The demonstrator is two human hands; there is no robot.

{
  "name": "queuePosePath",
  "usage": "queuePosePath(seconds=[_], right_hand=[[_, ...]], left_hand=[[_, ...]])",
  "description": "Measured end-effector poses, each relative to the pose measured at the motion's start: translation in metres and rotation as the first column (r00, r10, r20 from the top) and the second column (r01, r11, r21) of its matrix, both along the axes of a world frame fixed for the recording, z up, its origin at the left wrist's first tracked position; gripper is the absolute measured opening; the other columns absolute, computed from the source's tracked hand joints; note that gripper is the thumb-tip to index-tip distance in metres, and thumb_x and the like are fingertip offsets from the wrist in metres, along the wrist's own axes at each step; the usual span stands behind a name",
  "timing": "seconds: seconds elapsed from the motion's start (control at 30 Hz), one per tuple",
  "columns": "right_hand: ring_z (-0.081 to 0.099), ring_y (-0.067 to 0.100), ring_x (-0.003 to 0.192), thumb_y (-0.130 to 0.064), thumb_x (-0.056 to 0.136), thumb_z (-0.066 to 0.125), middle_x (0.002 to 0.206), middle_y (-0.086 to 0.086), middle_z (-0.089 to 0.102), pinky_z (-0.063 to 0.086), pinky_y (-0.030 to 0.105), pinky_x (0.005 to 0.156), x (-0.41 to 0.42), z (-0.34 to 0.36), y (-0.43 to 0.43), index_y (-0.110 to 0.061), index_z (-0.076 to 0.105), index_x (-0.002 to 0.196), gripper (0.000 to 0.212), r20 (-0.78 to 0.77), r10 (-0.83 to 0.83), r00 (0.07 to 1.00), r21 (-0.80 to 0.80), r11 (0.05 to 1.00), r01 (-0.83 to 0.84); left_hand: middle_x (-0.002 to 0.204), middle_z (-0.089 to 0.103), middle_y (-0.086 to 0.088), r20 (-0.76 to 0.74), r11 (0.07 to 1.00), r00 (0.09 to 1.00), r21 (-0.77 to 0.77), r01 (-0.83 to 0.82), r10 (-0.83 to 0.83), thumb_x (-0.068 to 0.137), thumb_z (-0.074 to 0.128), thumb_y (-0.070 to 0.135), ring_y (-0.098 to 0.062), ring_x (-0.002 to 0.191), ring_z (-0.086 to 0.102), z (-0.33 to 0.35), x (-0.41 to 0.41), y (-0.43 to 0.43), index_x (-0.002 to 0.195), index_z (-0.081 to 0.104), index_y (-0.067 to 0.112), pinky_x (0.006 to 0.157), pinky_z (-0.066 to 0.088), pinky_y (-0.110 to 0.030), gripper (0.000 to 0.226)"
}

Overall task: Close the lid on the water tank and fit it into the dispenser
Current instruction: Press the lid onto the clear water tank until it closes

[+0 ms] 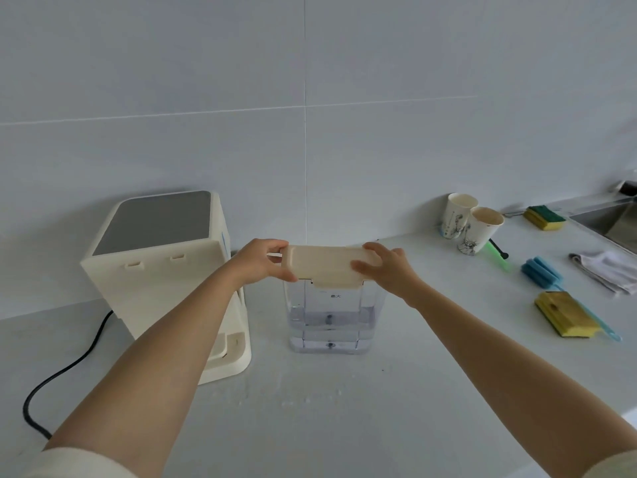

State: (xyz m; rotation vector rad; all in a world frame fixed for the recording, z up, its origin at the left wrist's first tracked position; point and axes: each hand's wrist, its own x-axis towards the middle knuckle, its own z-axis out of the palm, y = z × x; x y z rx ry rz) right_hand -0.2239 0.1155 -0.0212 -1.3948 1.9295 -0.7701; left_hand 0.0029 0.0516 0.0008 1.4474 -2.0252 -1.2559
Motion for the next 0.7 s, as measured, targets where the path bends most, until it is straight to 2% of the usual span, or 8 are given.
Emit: queuePosePath(seconds=[0.13,0.23,0.3,0.4,0.5,0.63,0.7], right_hand=[[0.043,0.03,0.121,-0.044,0.086,0.053,0.139,0.013,0.028,0.038,0.032,0.098,0.001,0.0,0.009,-0.026,0.035,0.14,0.06,0.025,0.003,1.0,0.005,1.0,-0.003],[0.04,0.029,0.127,-0.042,0.085,0.056,0.144,0.012,0.025,0.034,0.031,0.1,0.0,0.0,0.013,-0.029,0.025,0.144,0.067,0.084,0.023,0.996,0.005,1.0,-0.024],[0.034,0.03,0.133,-0.04,0.082,0.061,0.149,0.012,0.023,0.031,0.037,0.107,-0.004,-0.003,0.018,-0.031,0.012,0.147,0.082,0.106,0.041,0.994,0.008,0.999,-0.042],[0.029,0.029,0.138,-0.029,0.078,0.069,0.155,0.009,0.02,0.027,0.038,0.111,-0.01,-0.01,0.025,-0.026,-0.009,0.148,0.104,0.175,0.067,0.982,0.001,0.998,-0.069],[0.022,0.025,0.143,-0.019,0.076,0.071,0.158,0.007,0.012,0.024,0.036,0.113,-0.014,-0.021,0.028,-0.019,-0.022,0.144,0.116,0.232,0.057,0.971,0.029,0.997,-0.066],[0.021,0.026,0.143,-0.019,0.069,0.078,0.156,0.009,0.017,0.023,0.041,0.115,-0.014,-0.035,0.027,-0.021,-0.02,0.146,0.124,0.282,0.028,0.959,0.087,0.995,-0.054],[0.021,0.025,0.142,-0.014,0.068,0.078,0.155,0.006,0.018,0.023,0.038,0.114,-0.011,-0.041,0.026,-0.019,-0.015,0.147,0.122,0.289,0.03,0.957,0.089,0.994,-0.058]], left_hand=[[0.126,0.051,0.003,-0.068,0.999,0.998,0.036,0.02,-0.017,0.07,0.075,0.004,-0.015,0.105,0.056,-0.005,0.002,0.001,0.129,0.049,0.016,0.1,0.035,-0.03,0.066],[0.148,0.038,-0.002,-0.108,0.996,0.994,0.091,0.006,0.004,0.07,0.076,0.006,-0.015,0.109,0.055,-0.015,0.004,0.0,0.143,0.029,0.019,0.109,0.03,-0.034,0.087],[0.152,0.032,-0.002,-0.127,0.989,0.992,0.145,0.012,0.006,0.069,0.077,0.007,-0.017,0.113,0.053,-0.023,0.005,0.001,0.146,0.017,0.023,0.11,0.029,-0.036,0.099],[0.152,0.031,-0.001,-0.123,0.984,0.992,0.174,0.027,-0.005,0.061,0.083,0.013,-0.022,0.129,0.045,-0.035,0.003,0.004,0.144,0.021,0.028,0.112,0.031,-0.038,0.104],[0.151,0.032,-0.001,-0.109,0.984,0.994,0.179,0.023,-0.004,0.066,0.08,0.011,-0.024,0.135,0.037,-0.046,-0.002,0.011,0.143,0.024,0.026,0.112,0.029,-0.036,0.097],[0.14,0.038,-0.002,-0.087,0.99,0.996,0.143,-0.005,0.018,0.069,0.076,0.004,-0.021,0.139,0.03,-0.061,-0.01,0.014,0.138,0.031,0.008,0.104,0.029,-0.026,0.082],[0.141,0.038,-0.003,-0.08,0.989,0.996,0.148,-0.029,0.041,0.068,0.078,0.005,-0.021,0.138,0.031,-0.069,-0.012,0.013,0.138,0.029,0.011,0.104,0.03,-0.026,0.086]])
